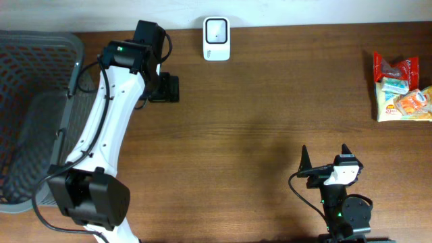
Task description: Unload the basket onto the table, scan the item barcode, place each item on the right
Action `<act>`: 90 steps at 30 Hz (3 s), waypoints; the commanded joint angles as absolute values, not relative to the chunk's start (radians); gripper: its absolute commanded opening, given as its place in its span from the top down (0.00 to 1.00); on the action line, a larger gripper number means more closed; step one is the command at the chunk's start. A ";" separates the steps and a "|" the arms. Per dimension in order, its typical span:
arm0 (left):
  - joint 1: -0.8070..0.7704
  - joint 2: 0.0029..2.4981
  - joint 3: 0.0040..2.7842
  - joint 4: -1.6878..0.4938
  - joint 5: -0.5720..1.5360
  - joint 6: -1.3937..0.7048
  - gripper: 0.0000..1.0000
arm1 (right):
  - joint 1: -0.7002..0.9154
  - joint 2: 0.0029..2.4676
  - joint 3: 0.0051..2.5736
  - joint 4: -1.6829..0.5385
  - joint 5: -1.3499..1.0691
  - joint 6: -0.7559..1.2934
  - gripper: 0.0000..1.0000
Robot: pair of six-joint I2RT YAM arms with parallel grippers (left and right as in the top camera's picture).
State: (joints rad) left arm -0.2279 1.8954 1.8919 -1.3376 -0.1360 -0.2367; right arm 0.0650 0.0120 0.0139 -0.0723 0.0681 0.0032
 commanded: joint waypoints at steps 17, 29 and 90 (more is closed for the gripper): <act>-0.253 0.605 0.279 -0.107 0.043 0.070 0.01 | 0.059 0.003 0.006 -0.078 0.059 0.004 0.01; -0.116 0.208 0.009 0.056 0.030 0.069 0.01 | 0.059 0.003 0.006 -0.078 0.059 0.004 0.02; 0.046 0.005 0.009 -0.084 -0.015 -0.003 0.01 | 0.059 0.003 0.006 -0.078 0.059 0.004 0.02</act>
